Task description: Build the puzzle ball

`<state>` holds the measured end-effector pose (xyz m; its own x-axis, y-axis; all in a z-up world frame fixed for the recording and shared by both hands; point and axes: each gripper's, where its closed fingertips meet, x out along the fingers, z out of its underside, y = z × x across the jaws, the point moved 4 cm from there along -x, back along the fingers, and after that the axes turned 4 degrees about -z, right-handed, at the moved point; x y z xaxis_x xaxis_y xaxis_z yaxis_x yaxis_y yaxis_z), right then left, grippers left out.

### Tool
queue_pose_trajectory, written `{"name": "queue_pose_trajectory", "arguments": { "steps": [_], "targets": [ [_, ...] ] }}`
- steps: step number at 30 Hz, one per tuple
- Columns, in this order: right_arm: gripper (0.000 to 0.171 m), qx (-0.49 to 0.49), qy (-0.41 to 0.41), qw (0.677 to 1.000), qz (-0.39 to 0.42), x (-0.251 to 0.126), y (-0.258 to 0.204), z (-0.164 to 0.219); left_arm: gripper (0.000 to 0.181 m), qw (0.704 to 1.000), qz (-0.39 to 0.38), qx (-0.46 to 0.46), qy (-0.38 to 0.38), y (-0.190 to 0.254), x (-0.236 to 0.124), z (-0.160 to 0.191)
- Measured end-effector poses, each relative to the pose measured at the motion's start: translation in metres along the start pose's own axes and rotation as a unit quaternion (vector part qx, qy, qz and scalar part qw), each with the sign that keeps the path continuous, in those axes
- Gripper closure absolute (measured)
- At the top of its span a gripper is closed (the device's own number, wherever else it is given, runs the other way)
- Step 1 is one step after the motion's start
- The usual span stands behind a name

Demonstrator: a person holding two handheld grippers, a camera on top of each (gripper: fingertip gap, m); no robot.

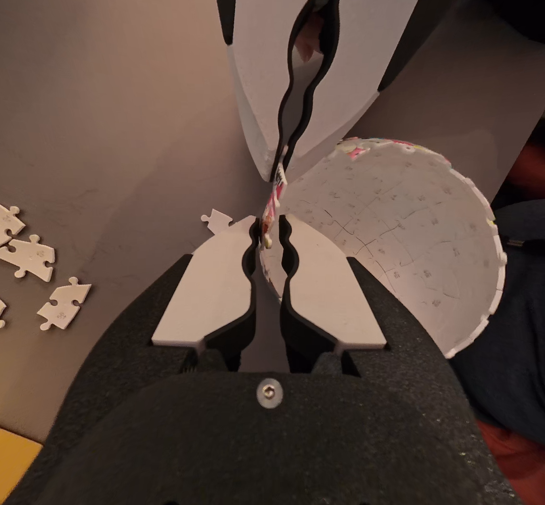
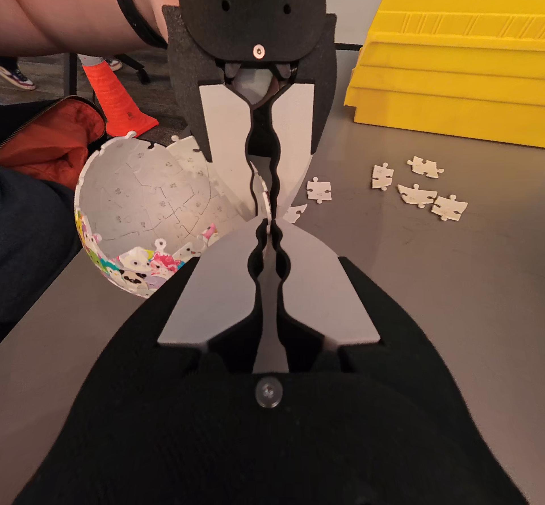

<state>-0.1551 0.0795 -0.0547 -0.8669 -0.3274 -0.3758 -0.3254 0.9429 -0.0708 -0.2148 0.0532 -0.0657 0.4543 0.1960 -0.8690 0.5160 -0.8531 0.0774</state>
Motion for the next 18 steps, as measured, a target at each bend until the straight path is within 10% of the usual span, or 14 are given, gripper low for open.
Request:
{"name": "queue_pose_trajectory", "arguments": {
  "steps": [18],
  "targets": [
    [0.168,0.006,0.01,1.0,0.004,0.0011,-0.0002,-0.0027,0.17,0.999,0.019,-0.047,0.014,-0.002,-0.0052,-0.0026]
  ]
}}
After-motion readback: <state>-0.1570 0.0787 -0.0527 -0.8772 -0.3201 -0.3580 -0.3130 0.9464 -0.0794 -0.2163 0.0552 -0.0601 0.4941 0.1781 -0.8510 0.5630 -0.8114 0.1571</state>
